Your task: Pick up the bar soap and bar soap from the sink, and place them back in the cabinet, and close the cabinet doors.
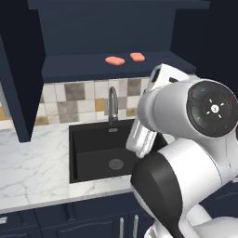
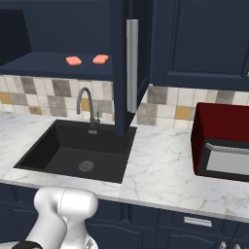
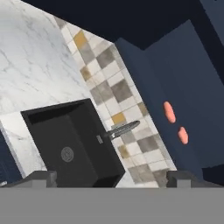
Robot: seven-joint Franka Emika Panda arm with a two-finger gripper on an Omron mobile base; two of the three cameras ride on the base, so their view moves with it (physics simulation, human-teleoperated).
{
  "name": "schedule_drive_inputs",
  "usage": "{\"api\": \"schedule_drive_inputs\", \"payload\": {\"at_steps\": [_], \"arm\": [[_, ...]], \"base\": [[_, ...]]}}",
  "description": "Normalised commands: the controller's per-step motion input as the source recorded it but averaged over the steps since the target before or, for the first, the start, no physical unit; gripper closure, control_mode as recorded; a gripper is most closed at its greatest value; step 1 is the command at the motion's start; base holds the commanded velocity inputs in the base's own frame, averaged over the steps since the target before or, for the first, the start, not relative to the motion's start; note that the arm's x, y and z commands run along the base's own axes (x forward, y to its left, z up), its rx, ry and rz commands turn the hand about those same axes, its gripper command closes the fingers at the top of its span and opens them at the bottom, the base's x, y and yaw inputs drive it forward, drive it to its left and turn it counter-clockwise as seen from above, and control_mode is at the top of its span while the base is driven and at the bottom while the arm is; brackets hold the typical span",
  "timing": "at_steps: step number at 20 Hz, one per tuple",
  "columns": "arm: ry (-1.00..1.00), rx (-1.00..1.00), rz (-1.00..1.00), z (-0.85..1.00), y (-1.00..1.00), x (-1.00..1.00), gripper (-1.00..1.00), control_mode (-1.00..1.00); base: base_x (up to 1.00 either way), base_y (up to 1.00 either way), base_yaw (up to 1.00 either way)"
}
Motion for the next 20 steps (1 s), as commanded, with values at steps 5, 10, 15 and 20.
{"api": "schedule_drive_inputs", "payload": {"at_steps": [5, 10, 15, 20], "arm": [[-0.07, -0.20, 0.14, -0.16, 0.29, -0.16, -1.00, -1.00], [-0.04, -0.20, 0.15, -0.15, 0.44, -0.03, -1.00, -1.00], [-0.07, -0.15, 0.17, -0.12, 0.44, 0.00, -1.00, -1.00], [-0.11, -0.15, 0.15, 0.00, 0.40, -0.05, -1.00, -1.00]], "base": [[0.00, 0.00, 0.00], [0.00, 0.00, 0.00], [0.00, 0.00, 0.00], [0.00, 0.00, 0.00]]}}
